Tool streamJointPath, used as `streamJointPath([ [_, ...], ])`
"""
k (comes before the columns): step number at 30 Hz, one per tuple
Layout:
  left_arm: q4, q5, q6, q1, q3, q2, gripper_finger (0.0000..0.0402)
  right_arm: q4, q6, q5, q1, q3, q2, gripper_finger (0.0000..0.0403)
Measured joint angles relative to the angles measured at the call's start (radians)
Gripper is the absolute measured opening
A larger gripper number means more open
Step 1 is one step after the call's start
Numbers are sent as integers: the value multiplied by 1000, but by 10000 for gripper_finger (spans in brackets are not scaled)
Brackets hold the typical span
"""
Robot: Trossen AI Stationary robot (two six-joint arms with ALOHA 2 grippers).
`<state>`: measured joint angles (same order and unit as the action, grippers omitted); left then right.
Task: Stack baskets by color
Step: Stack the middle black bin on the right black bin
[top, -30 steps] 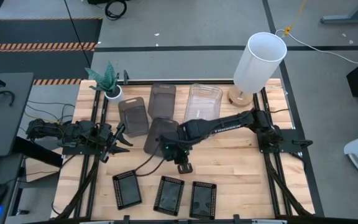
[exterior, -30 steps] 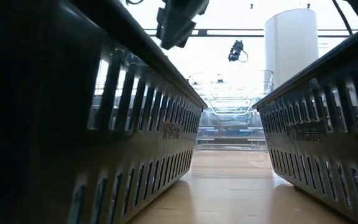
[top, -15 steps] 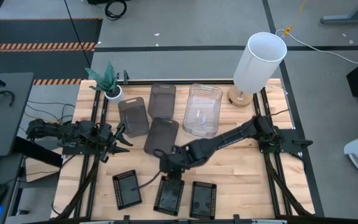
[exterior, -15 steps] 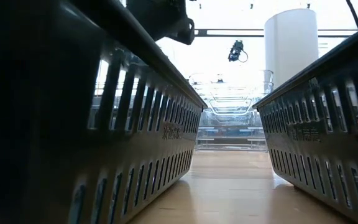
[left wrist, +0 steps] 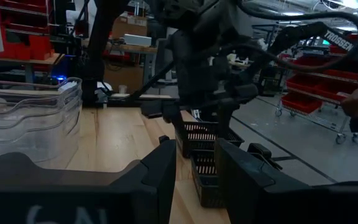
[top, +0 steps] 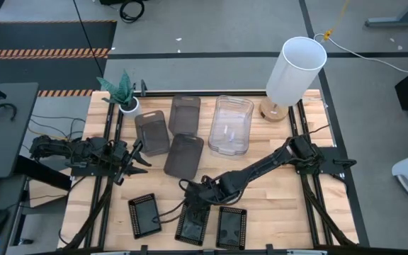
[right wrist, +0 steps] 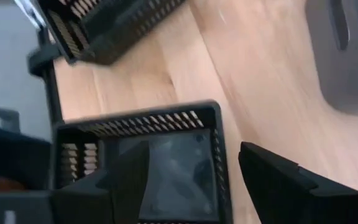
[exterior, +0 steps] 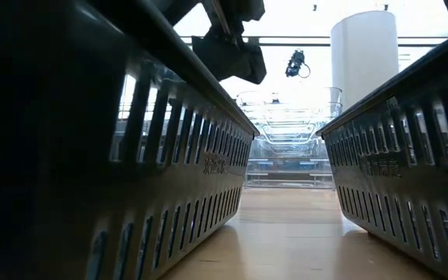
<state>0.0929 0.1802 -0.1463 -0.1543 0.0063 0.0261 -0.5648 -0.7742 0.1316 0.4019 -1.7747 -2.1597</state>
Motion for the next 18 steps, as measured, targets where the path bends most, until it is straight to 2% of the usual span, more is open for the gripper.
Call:
streamJointPath([
  [10,0,0,0,0,0,0,117,11,-64,135,61,-44,2,248],
  [16,0,0,0,0,0,0,117,-157,-100,166,58,-43,1,247],
  [18,0,0,0,0,0,0,117,-165,-75,156,46,-43,1,247],
])
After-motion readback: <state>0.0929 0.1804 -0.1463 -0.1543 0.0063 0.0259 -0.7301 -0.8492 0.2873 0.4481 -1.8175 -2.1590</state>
